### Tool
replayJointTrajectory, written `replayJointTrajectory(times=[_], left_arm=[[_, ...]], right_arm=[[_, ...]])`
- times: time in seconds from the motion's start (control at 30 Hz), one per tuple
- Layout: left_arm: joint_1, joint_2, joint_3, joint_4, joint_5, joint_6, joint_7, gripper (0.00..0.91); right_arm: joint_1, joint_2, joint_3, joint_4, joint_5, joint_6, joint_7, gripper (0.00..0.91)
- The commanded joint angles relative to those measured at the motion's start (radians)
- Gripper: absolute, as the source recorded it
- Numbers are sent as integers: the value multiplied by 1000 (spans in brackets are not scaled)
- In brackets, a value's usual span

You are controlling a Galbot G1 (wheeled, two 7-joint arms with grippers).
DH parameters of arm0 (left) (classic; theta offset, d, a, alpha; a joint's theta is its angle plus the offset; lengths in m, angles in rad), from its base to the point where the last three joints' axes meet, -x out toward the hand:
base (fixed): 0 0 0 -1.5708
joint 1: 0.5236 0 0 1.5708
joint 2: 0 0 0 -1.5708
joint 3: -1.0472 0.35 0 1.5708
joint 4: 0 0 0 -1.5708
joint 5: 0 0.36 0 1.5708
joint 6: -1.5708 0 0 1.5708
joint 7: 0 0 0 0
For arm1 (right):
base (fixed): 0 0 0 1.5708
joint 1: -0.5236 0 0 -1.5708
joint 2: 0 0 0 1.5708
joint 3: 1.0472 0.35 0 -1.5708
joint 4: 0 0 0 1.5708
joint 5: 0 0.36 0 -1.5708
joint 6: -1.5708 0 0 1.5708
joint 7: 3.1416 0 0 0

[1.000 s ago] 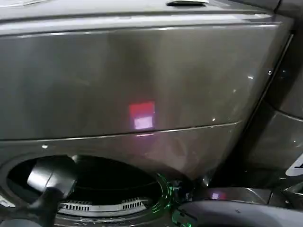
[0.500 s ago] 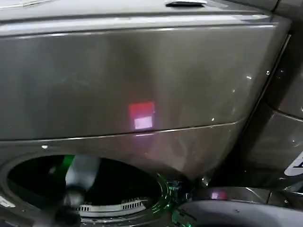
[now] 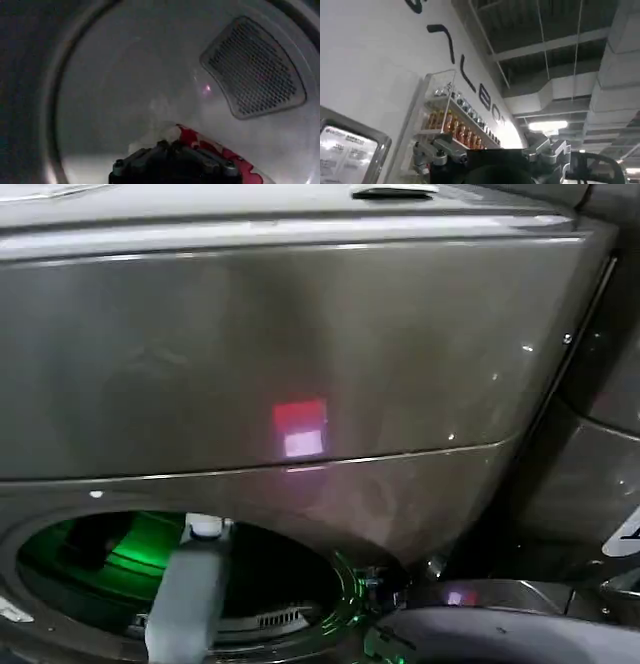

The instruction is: Grasp the clothes from the dryer.

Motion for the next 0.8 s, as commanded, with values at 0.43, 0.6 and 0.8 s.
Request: replayJointTrajectory(times=[0.43,0.6,0.8], left_arm=[[72,15,22,-142,-65,51,-60,0],[68,10,18,-142,-55,64,-50,0],[50,10,18,-134,-46,68,-49,0]], right_arm=[[-8,-1,23,8,25,-1,1,907],[-8,0,26,7,22,-9,-1,907],[-9,3,31,3,20,-12,-1,907]])
